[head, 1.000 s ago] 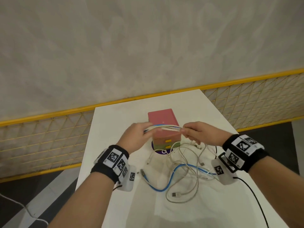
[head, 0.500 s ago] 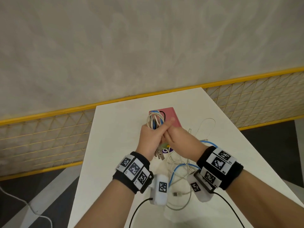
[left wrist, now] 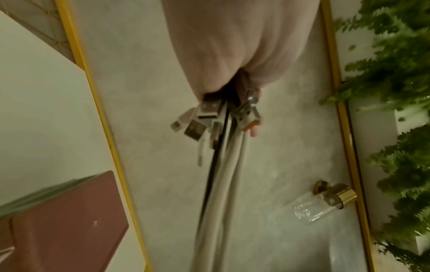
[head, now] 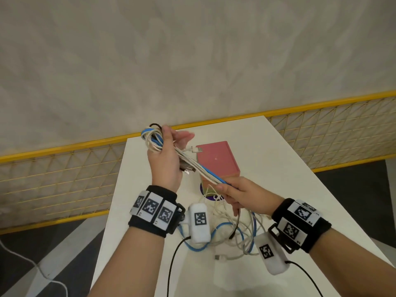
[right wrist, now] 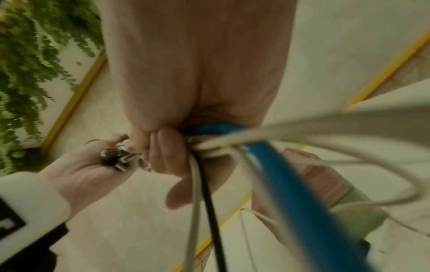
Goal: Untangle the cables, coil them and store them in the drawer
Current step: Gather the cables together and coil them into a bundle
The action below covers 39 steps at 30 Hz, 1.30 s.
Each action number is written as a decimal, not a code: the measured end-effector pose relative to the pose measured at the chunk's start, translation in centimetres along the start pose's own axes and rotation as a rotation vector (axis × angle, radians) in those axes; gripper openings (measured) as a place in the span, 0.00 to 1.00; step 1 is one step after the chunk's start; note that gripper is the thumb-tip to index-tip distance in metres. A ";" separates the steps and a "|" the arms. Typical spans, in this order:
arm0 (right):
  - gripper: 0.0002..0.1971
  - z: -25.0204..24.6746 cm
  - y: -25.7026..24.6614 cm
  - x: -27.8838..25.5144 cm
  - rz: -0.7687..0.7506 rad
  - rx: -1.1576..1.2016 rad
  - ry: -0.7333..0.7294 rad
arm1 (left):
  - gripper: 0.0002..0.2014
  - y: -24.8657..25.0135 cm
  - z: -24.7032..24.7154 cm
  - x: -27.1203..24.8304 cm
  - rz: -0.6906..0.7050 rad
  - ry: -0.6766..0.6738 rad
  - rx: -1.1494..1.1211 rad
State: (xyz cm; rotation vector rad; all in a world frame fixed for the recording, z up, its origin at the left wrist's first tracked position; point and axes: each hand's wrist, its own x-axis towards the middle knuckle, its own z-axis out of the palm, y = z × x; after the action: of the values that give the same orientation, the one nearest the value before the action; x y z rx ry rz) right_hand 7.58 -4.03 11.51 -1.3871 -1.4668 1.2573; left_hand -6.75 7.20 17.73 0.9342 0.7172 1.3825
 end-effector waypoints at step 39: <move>0.13 1.8 -2.3 1.3 -0.037 -0.664 0.197 | 0.33 -5.1 -1.0 -4.1 -0.495 -0.460 0.646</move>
State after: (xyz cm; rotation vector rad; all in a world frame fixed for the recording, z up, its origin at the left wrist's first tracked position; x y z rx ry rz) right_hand 5.09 -2.92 13.20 -1.8281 -1.8401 0.5918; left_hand -5.51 3.54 12.40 1.3990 0.9712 0.4615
